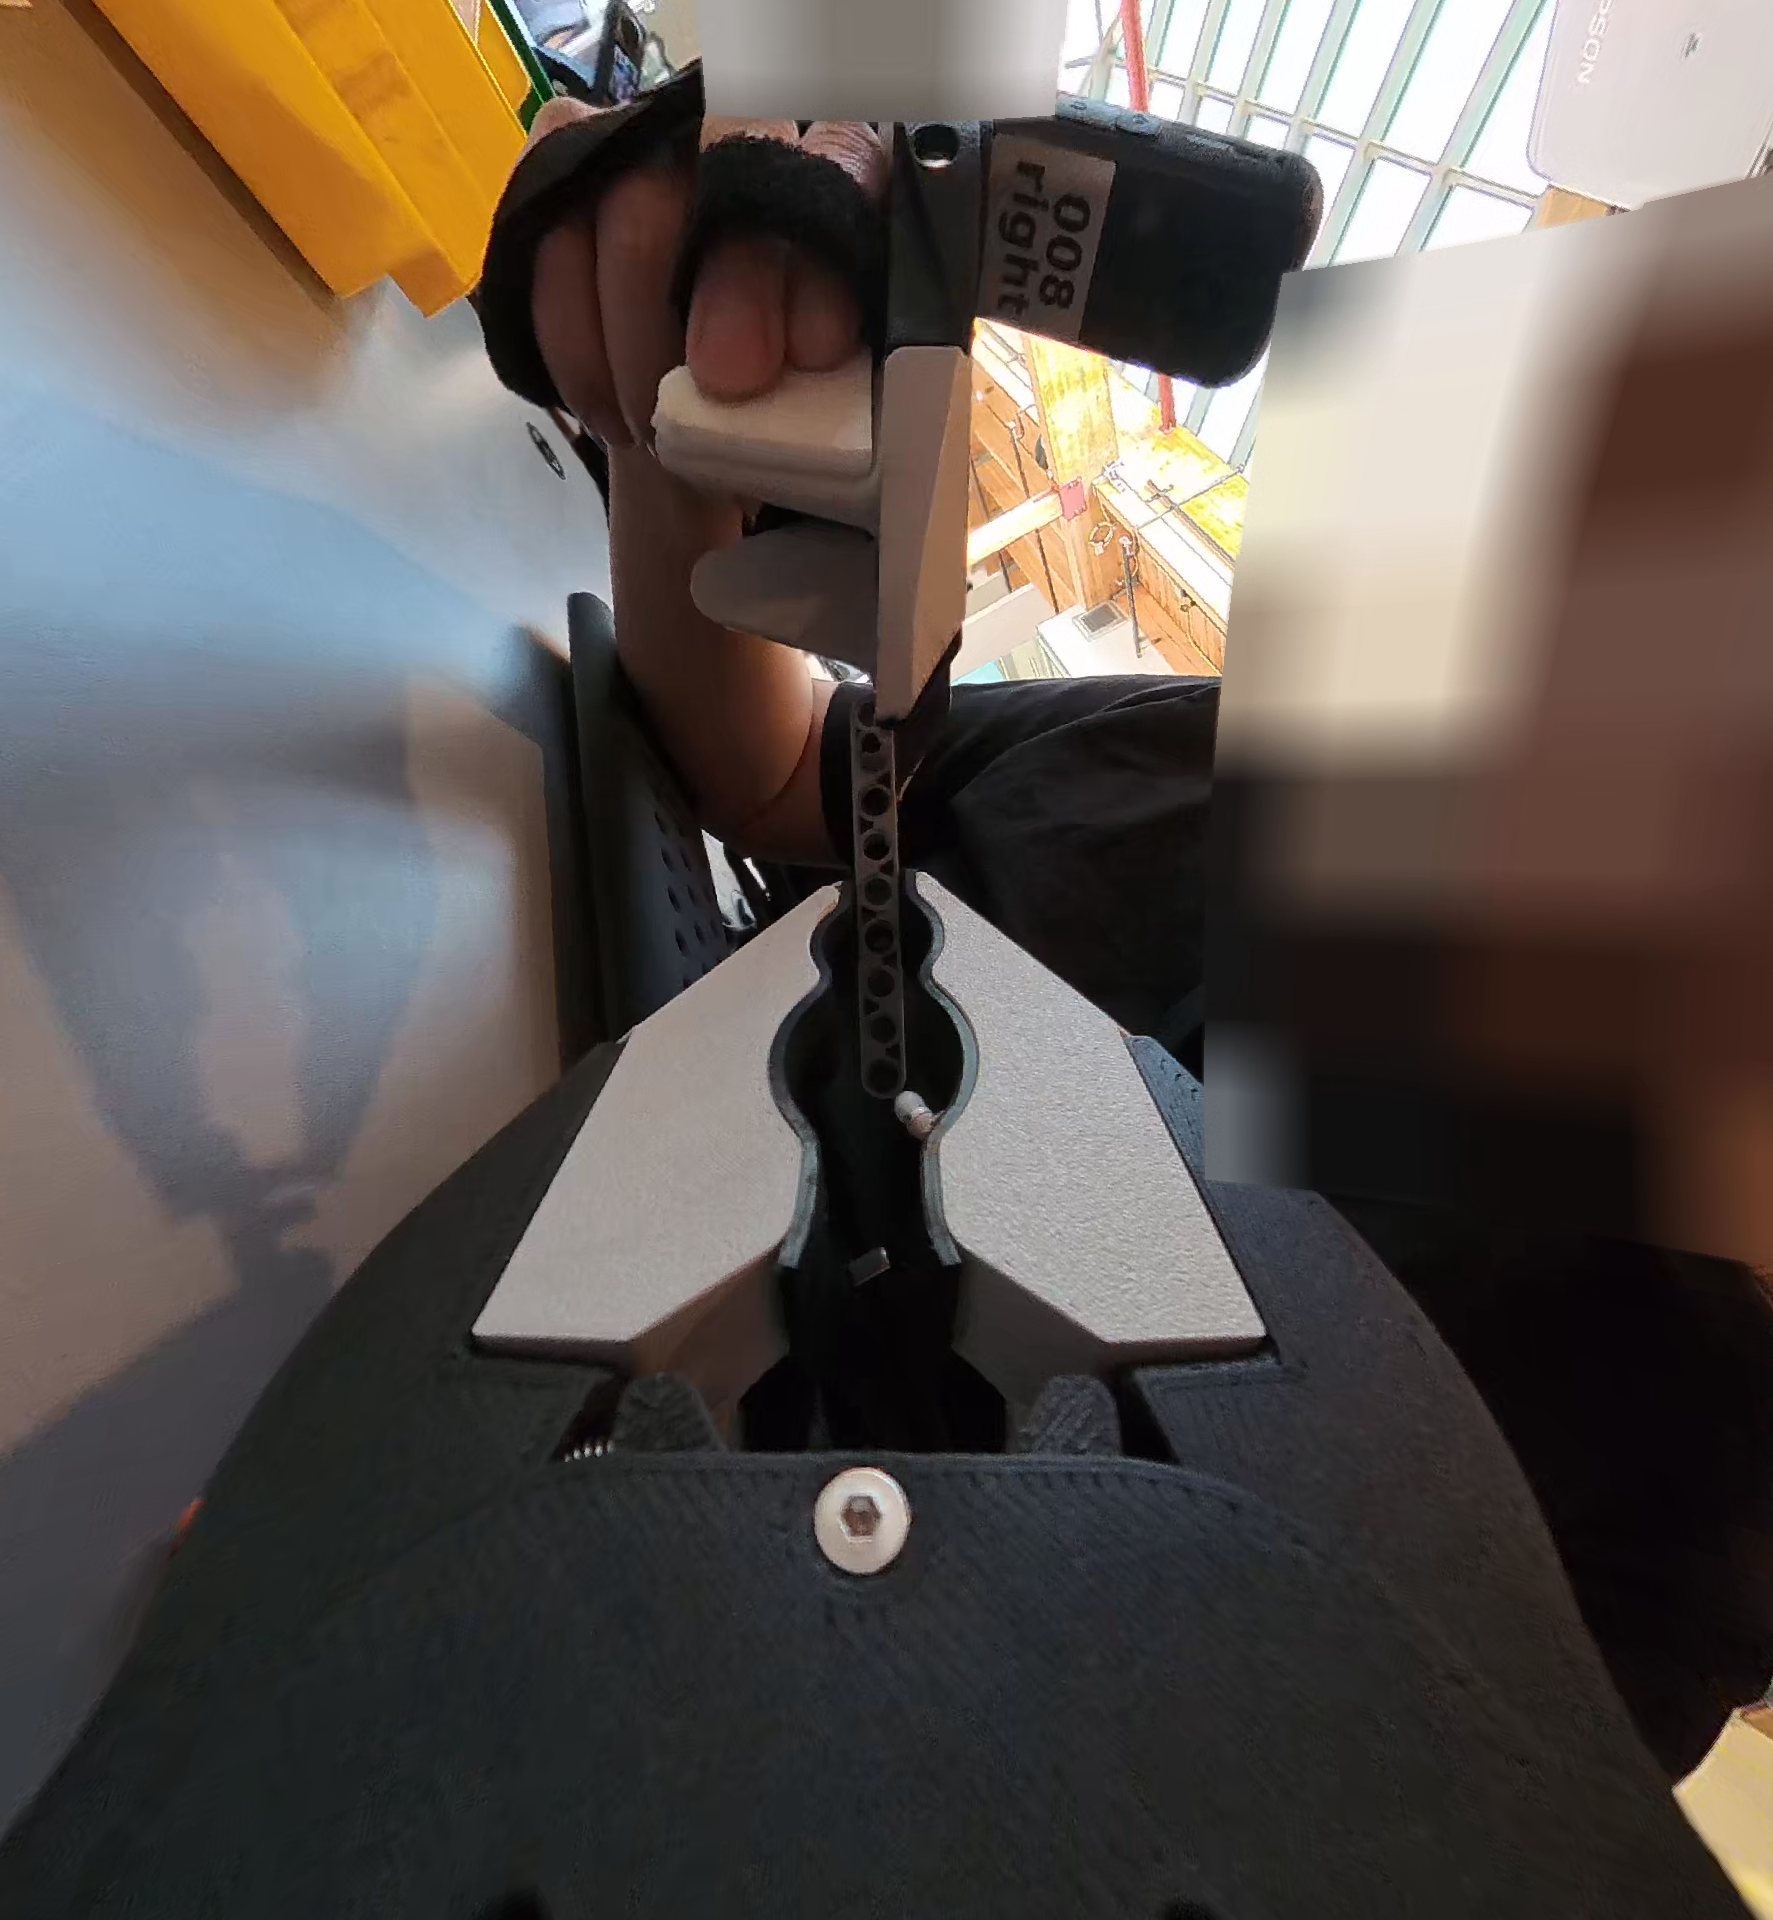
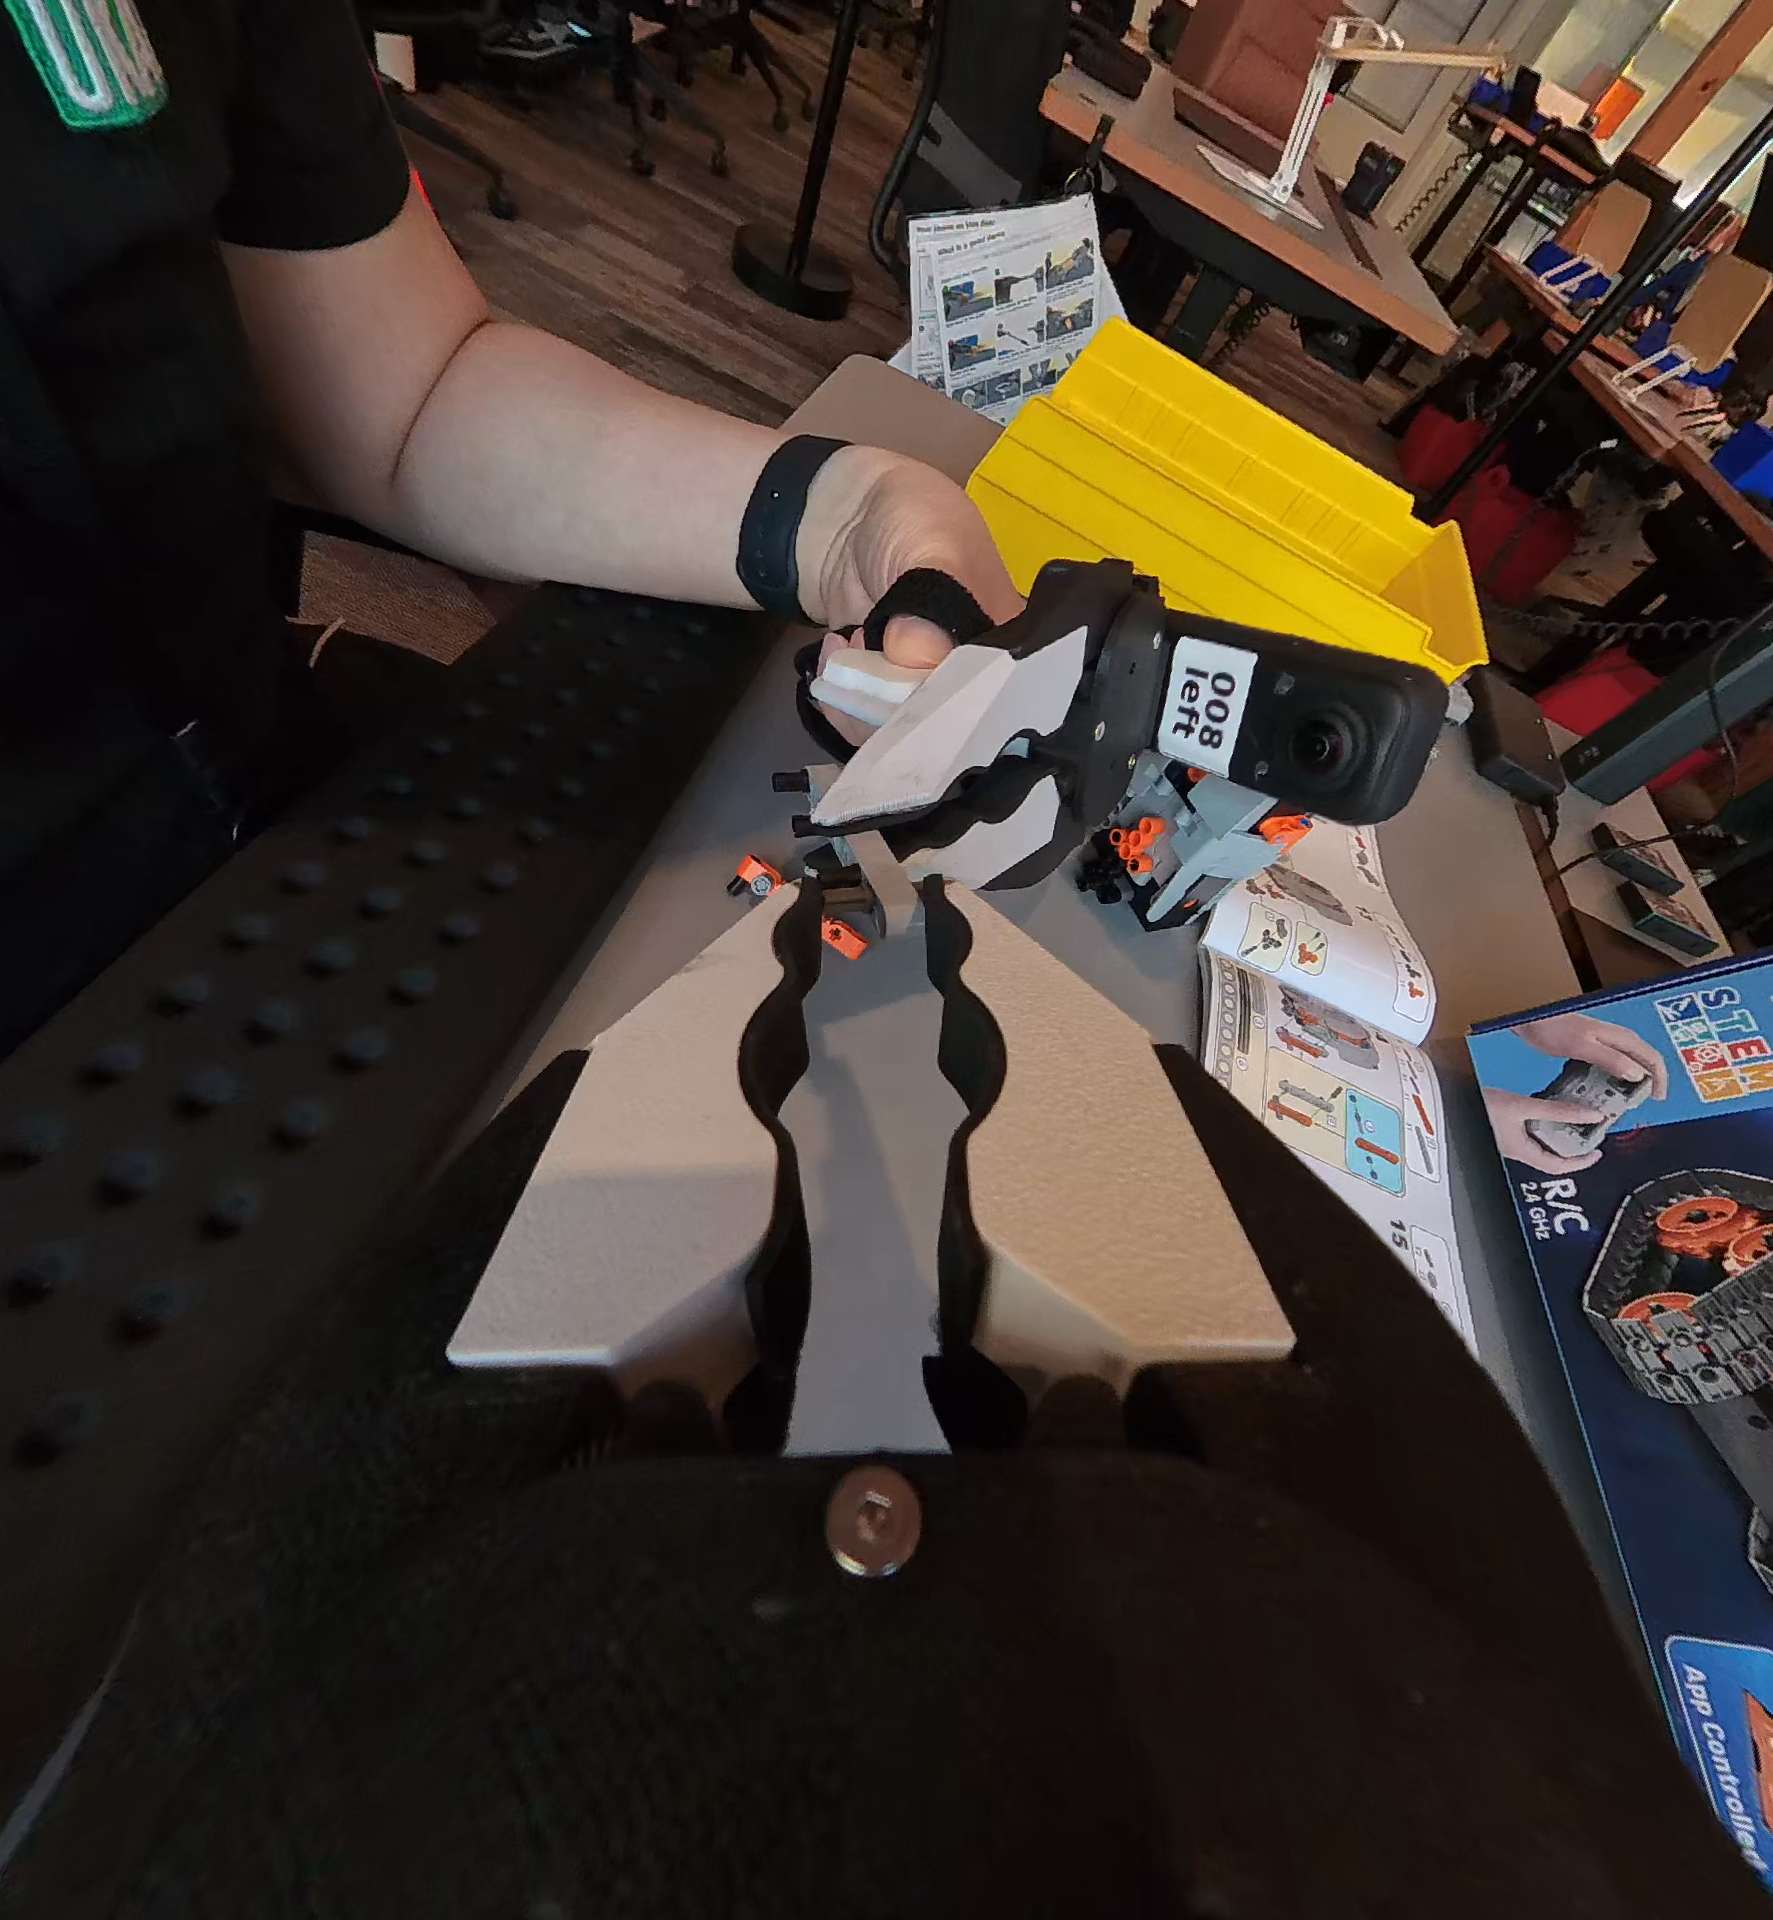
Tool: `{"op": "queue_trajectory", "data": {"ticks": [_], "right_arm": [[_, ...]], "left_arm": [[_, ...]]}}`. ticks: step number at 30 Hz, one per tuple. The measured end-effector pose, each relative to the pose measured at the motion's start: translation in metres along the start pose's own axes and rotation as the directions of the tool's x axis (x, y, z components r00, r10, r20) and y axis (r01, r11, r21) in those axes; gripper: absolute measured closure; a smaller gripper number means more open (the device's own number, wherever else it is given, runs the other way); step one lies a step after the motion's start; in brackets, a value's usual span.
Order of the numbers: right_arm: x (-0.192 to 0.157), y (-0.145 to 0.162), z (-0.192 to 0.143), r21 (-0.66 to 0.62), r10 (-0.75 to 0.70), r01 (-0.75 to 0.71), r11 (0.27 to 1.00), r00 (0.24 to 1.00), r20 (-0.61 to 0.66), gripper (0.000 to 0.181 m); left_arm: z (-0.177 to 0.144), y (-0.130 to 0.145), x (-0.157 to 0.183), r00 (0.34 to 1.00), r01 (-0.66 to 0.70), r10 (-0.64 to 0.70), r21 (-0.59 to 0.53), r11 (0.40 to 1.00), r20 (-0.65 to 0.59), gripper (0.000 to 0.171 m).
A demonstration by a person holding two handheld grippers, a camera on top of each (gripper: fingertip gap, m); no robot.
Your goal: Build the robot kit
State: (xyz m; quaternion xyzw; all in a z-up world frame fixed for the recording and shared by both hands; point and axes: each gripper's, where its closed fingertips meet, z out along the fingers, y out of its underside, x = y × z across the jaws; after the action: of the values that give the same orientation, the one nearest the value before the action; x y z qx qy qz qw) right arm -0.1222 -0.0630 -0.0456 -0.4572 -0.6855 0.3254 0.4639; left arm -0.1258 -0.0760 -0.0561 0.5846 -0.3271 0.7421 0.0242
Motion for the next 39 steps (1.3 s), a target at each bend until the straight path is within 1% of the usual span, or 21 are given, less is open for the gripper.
{"op": "queue_trajectory", "data": {"ticks": [10, 19, 23, 28, 29, 30, 33, 35, 37, 39], "right_arm": [[-0.002, 0.005, 0.001, -0.021, 0.008, -0.008, 1.0, 1.0, 0.016, 0.161], [-0.004, 0.005, 0.002, -0.02, 0.026, -0.025, 0.999, 0.999, 0.034, 0.163], [-0.006, 0.011, 0.003, -0.057, 0.048, -0.045, 0.997, 0.997, 0.056, 0.164], [0.003, 0.009, -0.002, -0.036, 0.01, -0.01, 0.999, 1.0, -0.004, 0.165], [0.003, 0.008, -0.002, -0.033, 0.004, -0.004, 0.999, 1.0, -0.007, 0.174], [0.003, 0.007, -0.002, -0.029, -0.01, 0.01, 1.0, 1.0, -0.009, 0.175], [0.002, 0.011, 0.0, -0.055, -0.036, 0.035, 0.998, 0.999, -0.014, 0.174], [0.005, 0.012, 0.0, -0.046, -0.026, 0.024, 0.999, 0.999, -0.027, 0.174], [0.003, 0.011, -0.001, -0.03, 0.009, -0.009, 0.999, 1.0, 0.002, 0.169], [0.003, 0.01, -0.001, -0.023, 0.027, -0.027, 0.999, 1.0, 0.004, 0.163]], "left_arm": [[0.002, 0.002, 0.002, 1.0, -0.002, 0.002, -0.012, 1.0, -0.003, 0.166], [0.002, 0.003, 0.002, 1.0, -0.003, 0.002, -0.019, 1.0, -0.003, 0.166], [0.002, 0.005, -0.003, 1.0, -0.004, 0.005, -0.029, 1.0, 0.021, 0.166], [0.0, -0.008, -0.001, 1.0, -0.03, 0.03, 0.049, 0.998, 0.009, 0.166], [0.001, -0.01, 0.0, 0.999, -0.033, 0.033, 0.061, 0.998, 0.0, 0.166], [0.002, -0.012, 0.001, 0.999, -0.036, 0.037, 0.073, 0.997, -0.007, 0.166], [0.003, -0.012, -0.004, 0.998, -0.051, 0.049, 0.068, 0.996, 0.025, 0.166], [0.002, -0.014, -0.005, 0.998, -0.052, 0.049, 0.079, 0.996, 0.035, 0.166], [0.002, -0.014, -0.005, 0.999, -0.042, 0.04, 0.081, 0.996, 0.03, 0.166], [0.0, -0.016, -0.004, 0.999, -0.034, 0.031, 0.095, 0.995, 0.025, 0.166]]}}
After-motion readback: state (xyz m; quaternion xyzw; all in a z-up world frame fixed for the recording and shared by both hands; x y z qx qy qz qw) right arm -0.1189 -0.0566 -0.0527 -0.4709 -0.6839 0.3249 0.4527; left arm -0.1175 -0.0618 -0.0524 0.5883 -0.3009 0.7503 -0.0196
